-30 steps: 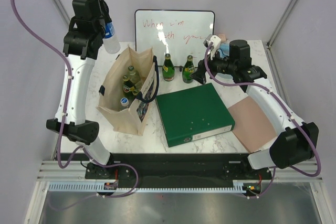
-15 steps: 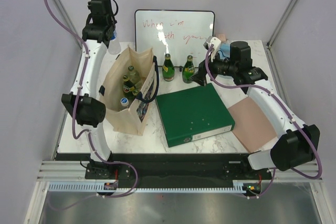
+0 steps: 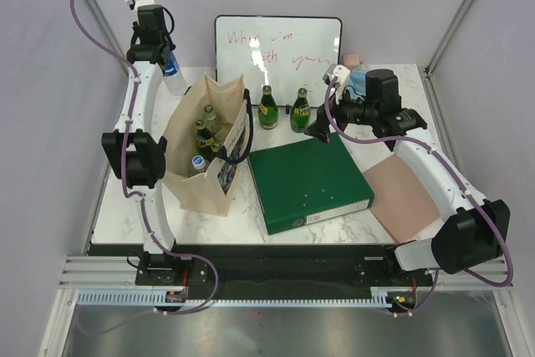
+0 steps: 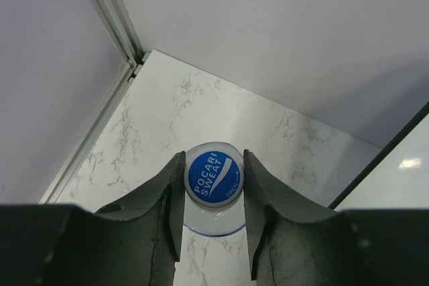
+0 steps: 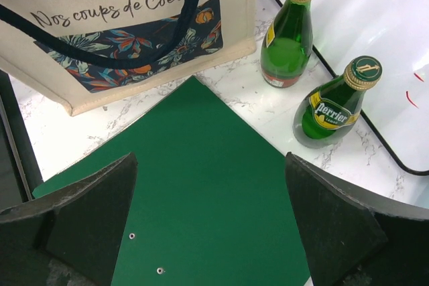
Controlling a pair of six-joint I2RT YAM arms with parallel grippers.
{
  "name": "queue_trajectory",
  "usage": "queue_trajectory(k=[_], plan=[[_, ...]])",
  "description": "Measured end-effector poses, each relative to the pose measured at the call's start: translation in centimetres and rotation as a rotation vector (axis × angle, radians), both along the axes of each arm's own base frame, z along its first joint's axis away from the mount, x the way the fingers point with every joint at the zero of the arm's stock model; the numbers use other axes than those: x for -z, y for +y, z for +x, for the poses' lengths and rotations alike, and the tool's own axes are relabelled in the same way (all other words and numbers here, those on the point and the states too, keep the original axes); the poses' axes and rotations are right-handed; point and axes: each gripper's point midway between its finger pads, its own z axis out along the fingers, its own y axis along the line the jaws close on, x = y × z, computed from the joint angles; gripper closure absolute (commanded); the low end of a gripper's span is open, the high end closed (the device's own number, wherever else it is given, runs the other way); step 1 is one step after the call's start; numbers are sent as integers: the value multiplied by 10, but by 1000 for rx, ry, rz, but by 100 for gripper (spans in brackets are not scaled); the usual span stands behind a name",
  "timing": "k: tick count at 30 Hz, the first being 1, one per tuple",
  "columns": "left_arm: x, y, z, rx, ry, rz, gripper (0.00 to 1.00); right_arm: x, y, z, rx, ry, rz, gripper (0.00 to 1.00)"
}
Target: Take the beverage out of the canvas bag
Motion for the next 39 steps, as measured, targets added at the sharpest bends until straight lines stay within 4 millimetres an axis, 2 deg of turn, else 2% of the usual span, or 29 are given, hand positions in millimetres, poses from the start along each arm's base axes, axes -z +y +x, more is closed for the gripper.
queue_trajectory(k=[10,18,20,21,22,23,24,27,33,37,39], plan=[[57,13,11,56,88,-51,98,8,-3,-6,-17,22,-28,2],[86,21,20,81,122,-81,98,2,-1,-6,-39,16,-31,2],[92,20,20,87,132,-85,92,0,0,-4,-46,12,-33,2],[96,19,20,91,138,-88,86,-1,0,-3,-49,11,-34,2],[98,18,21,99,135,-91,67,-3,1,-2,-51,8,-34,2],[98,18,23,100,126,-90,60,-4,1,-1,-53,5,-33,2],[99,17,24,106,118,-90,48,-5,2,0,-56,6,-33,2],[99,16,22,112,105,-91,32,-6,3,1,-65,10,-28,2],[91,12,17,117,81,-106,20,-11,11,2,-100,19,-10,2],[52,10,6,113,17,-117,19,-27,27,5,-152,4,-3,2],[19,9,-6,116,-32,-118,18,-29,43,2,-194,12,-13,2]])
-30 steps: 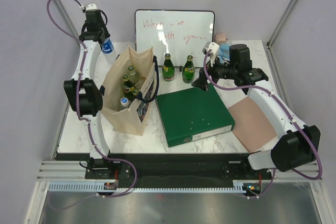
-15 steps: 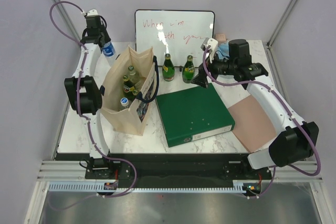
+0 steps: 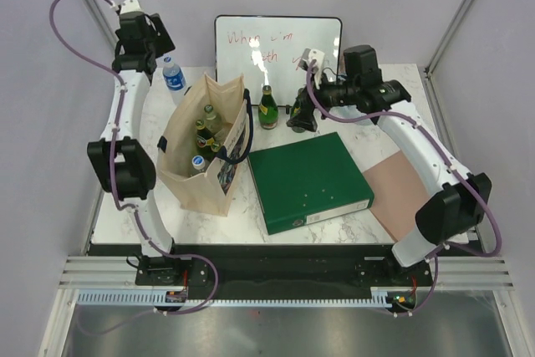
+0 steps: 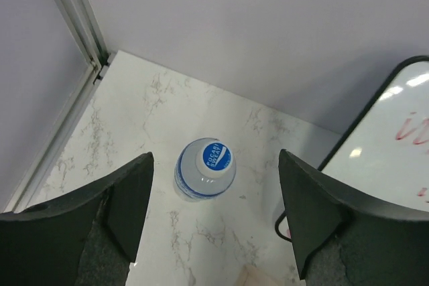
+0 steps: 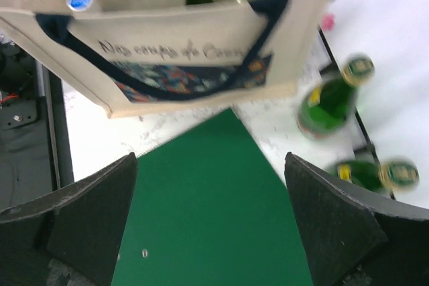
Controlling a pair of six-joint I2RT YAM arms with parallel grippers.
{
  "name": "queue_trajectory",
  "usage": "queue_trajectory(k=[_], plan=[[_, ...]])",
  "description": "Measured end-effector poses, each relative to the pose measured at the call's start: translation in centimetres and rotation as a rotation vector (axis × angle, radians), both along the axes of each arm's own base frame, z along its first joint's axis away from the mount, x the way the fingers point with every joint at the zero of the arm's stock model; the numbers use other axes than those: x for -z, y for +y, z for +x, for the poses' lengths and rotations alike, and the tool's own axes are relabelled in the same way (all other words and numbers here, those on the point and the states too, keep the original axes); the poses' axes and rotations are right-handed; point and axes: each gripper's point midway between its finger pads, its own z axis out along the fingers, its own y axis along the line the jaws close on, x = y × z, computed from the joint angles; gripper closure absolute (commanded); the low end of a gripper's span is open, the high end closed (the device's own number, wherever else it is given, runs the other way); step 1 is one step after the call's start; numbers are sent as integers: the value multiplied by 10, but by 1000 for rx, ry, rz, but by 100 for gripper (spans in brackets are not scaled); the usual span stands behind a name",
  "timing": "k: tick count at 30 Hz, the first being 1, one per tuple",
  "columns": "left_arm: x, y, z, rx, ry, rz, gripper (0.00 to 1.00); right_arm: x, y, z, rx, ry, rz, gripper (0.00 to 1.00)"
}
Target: Take the beverage out of the canvas bag
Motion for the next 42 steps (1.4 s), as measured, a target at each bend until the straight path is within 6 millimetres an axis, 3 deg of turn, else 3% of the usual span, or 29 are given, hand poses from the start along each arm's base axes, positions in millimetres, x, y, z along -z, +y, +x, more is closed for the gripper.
queue_trajectory(k=[2,5,7,10,13,16,21,27,34,42], plan=[[-39,-3,-18,6,-61,-3,17,-9,23,-4,-57,-12,-7,2],[-93,-14,-61,43,-151,-22,17,-20,66,-16,-150,-26,-11,2],[-115,-22,-93,71,-194,-38,16,-25,92,-23,-192,-33,-11,2],[-130,-37,-148,127,-230,-69,16,-26,132,-34,-234,-26,-16,2],[-126,-49,-189,172,-226,-89,14,-23,165,-41,-248,-9,-18,2],[-104,-59,-225,211,-188,-110,13,-19,188,-38,-222,9,-14,2],[-73,-73,-275,259,-122,-148,13,-9,213,-15,-117,29,1,2],[-49,-84,-322,285,-94,-196,13,8,240,20,4,18,12,6],[-31,-88,-353,283,-52,-223,13,40,251,35,91,62,-15,14],[-23,-89,-364,276,-20,-235,13,65,256,43,131,93,-36,30]])
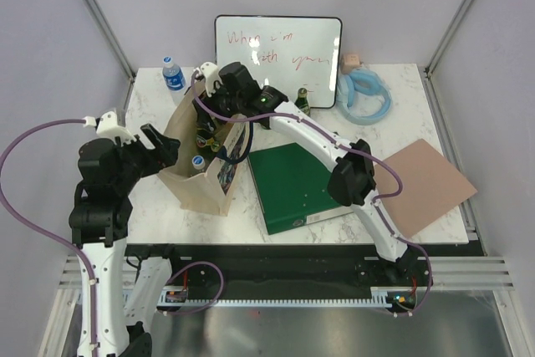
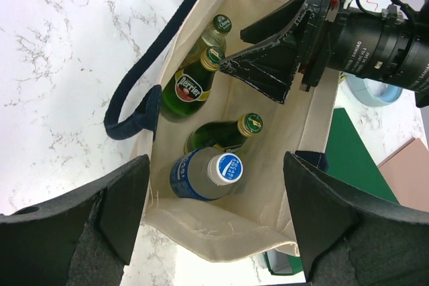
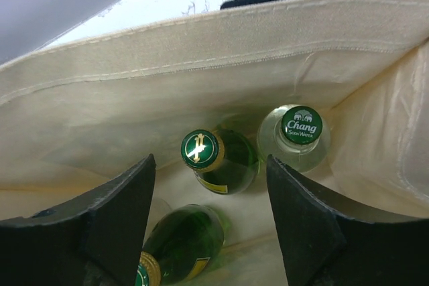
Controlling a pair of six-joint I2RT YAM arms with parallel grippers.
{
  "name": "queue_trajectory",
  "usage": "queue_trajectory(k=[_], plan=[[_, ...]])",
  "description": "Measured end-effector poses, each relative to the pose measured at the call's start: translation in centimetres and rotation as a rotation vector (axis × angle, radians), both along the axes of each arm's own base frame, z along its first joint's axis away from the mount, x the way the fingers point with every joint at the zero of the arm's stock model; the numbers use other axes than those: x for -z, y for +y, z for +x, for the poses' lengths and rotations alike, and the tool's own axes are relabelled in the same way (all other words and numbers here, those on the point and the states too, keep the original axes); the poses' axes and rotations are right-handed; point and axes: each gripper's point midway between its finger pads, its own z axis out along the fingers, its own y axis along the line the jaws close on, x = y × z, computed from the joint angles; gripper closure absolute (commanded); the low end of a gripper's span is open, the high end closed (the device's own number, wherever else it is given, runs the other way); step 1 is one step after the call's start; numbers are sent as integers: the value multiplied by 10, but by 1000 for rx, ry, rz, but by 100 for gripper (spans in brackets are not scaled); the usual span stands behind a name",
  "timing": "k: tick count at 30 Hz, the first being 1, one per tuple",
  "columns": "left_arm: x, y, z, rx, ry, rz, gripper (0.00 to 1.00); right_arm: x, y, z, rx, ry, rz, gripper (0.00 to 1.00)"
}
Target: Take the beverage out of the canvas bag
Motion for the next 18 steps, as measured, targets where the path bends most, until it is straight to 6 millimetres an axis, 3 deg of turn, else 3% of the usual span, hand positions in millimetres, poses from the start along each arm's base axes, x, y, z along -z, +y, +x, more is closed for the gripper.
queue_trajectory(k=[6,18], plan=[[3,0,-3,-2,10,-4,13,6,3,-2,-3,9,-8,36],[10,-1,-4,-4,32,-12,13,26,9,-9,-15,34,-32,36]])
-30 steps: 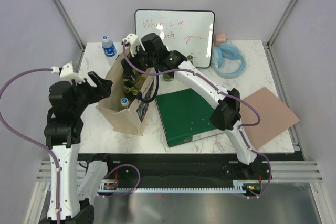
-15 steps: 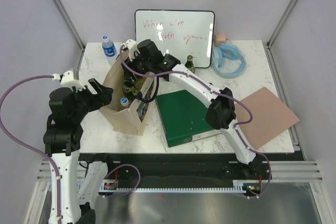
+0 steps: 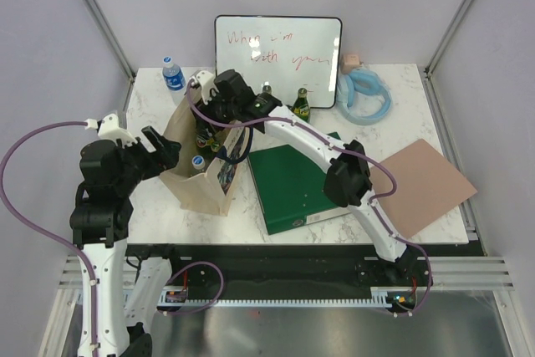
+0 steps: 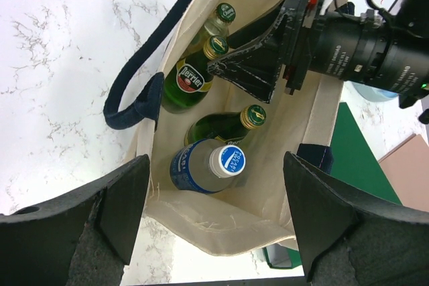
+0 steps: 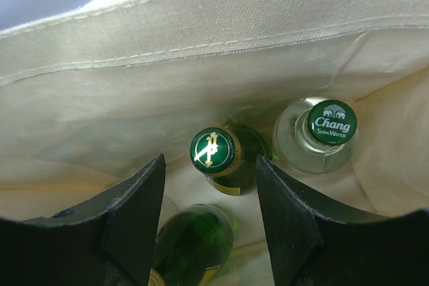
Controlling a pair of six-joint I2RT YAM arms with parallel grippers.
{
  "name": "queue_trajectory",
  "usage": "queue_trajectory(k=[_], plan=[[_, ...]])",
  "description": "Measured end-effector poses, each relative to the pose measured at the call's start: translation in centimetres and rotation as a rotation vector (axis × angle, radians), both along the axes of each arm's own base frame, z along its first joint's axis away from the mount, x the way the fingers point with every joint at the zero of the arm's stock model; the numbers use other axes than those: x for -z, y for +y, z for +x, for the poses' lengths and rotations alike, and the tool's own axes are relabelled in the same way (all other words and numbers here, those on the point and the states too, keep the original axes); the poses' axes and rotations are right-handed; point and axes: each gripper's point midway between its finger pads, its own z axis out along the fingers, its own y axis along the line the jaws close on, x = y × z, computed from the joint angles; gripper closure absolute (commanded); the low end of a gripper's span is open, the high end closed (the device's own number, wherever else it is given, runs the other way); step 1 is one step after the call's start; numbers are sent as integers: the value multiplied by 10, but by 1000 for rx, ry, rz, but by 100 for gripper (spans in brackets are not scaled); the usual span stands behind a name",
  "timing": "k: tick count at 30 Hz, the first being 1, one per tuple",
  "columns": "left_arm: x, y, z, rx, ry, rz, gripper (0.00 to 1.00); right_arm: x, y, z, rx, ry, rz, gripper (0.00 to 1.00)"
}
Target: Take the beverage out of the canvas bag
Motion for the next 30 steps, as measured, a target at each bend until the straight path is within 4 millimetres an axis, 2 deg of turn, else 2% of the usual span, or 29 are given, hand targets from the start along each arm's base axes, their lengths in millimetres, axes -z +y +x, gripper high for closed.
queue_trajectory(k=[10,22,25,30], plan=[[1,0,0,2,4,-2,13,43,8,4,-7,26,-45,44],[6,-1,4,5,34,-5,13,32,21,9,-30,-20,9,44],[7,-1,5,7,38,-7,13,29,24,9,-39,-30,23,54],[8,-3,4,13,42,-12,13,24,25,15,-40,-73,34,84]])
